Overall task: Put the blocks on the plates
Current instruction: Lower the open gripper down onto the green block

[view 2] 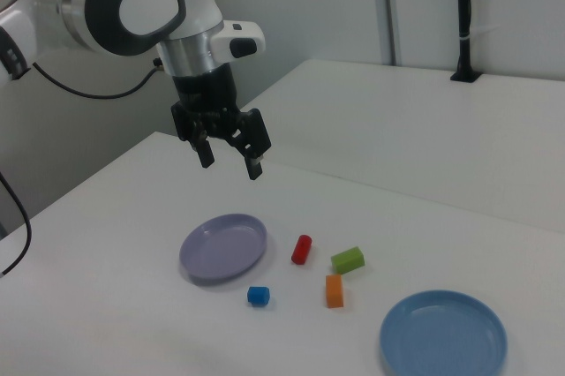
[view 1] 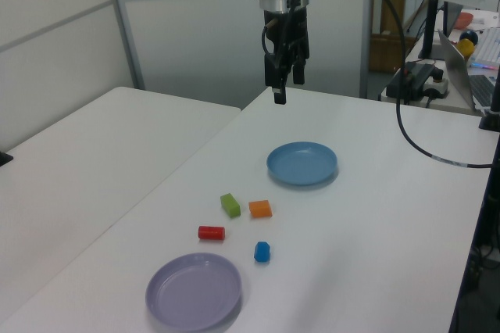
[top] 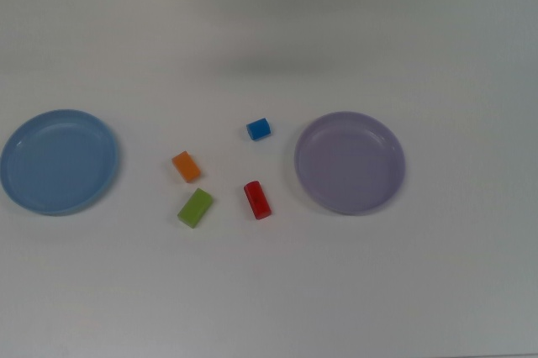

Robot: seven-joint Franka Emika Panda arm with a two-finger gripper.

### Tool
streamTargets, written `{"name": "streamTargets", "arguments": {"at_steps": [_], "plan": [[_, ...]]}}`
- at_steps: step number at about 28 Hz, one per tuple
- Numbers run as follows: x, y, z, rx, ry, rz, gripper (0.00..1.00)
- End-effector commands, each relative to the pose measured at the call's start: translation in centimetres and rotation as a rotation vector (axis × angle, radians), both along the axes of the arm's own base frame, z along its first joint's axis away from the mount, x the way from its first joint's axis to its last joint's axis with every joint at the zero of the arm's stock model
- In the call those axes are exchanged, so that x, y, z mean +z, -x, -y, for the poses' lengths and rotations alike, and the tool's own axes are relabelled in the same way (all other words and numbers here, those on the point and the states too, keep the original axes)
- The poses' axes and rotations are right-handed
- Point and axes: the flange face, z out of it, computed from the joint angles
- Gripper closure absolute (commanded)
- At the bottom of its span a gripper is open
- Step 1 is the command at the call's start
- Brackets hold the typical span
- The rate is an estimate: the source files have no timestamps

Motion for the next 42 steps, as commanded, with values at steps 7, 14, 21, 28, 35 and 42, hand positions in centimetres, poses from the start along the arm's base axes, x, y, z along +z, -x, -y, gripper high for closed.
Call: {"name": "streamTargets", "arguments": {"at_steps": [7, 14, 21, 28, 35, 42], "plan": [[-0.5, -1.1, -0.9, -0.008, -0.028, 0.035, 0.0], [-5.0, -5.2, -1.0, -0.052, -0.066, 0.069, 0.0], [-9.2, -10.0, -0.7, -0.181, -0.101, 0.19, 0.0], [-13.4, -12.8, -1.6, -0.312, -0.112, 0.226, 0.0], [-18.9, -14.9, -1.9, -0.387, -0.072, 0.215, 0.0], [-25.1, -16.7, -2.2, -0.377, 0.01, 0.227, 0.0]]}}
